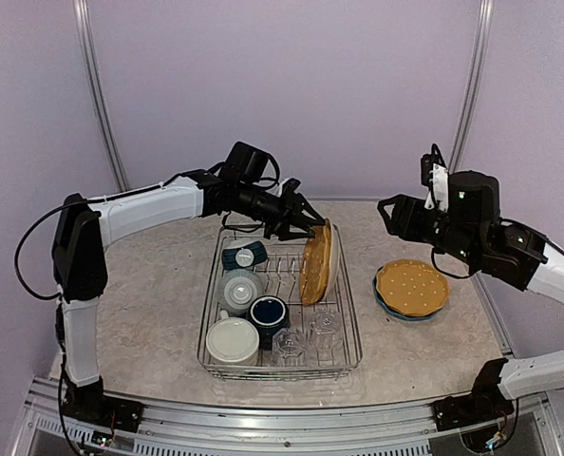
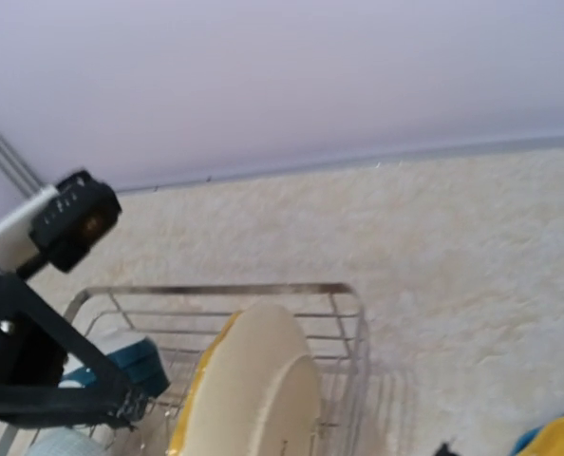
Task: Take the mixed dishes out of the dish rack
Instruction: Adjust the plate on the dish rack.
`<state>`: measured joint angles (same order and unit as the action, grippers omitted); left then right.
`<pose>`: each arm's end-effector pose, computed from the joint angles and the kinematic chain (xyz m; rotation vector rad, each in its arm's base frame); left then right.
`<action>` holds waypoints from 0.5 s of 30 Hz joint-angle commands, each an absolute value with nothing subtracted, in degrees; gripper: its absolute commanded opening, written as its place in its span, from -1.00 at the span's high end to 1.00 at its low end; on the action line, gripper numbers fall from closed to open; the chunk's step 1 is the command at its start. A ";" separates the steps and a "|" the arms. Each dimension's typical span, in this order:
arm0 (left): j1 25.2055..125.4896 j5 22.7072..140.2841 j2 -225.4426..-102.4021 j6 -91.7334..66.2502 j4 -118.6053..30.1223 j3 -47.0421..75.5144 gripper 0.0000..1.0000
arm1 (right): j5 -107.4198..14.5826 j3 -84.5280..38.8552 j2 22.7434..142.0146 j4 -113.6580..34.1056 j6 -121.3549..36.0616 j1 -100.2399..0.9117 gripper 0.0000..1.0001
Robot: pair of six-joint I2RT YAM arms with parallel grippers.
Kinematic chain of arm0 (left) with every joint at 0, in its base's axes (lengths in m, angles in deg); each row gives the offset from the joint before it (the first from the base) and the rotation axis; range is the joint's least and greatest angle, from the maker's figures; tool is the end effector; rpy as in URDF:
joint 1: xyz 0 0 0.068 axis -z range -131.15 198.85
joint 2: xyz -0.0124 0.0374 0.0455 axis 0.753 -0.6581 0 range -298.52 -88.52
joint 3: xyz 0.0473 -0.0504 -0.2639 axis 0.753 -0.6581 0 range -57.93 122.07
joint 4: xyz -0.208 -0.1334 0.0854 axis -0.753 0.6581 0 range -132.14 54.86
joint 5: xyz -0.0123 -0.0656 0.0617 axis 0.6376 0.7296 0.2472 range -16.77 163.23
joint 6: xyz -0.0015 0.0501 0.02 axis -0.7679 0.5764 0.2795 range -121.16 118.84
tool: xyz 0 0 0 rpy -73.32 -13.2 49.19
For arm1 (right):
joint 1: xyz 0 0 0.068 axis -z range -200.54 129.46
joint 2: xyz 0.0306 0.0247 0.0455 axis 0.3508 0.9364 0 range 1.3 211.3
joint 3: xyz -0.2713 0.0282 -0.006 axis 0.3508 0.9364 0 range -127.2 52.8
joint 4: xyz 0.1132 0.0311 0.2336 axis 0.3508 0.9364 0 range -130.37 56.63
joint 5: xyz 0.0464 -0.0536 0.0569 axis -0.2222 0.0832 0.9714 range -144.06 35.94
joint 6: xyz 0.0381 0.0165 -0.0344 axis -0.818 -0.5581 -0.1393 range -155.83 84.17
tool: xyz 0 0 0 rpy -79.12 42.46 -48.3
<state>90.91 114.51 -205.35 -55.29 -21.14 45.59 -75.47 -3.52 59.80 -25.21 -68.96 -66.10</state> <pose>0.3366 -0.3353 0.2942 0.2324 2.5433 -1.6147 0.1712 0.1561 0.3573 0.0561 1.8949 0.6008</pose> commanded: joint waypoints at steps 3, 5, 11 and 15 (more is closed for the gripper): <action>92.04 115.73 -209.42 -57.62 -21.91 50.14 0.43 | -78.93 -0.62 55.73 -24.62 -68.79 -65.63 -0.33; 92.20 115.53 -210.37 -57.70 -21.72 50.83 0.46 | -78.93 -0.22 54.98 -24.43 -68.79 -65.62 -0.33; 92.52 114.22 -212.03 -58.01 -20.29 52.27 0.63 | -79.16 0.13 53.49 -23.30 -69.01 -65.60 -0.33; 93.06 111.81 -212.12 -57.04 -18.78 52.13 0.64 | -79.51 0.73 52.44 -22.78 -69.54 -65.63 -0.34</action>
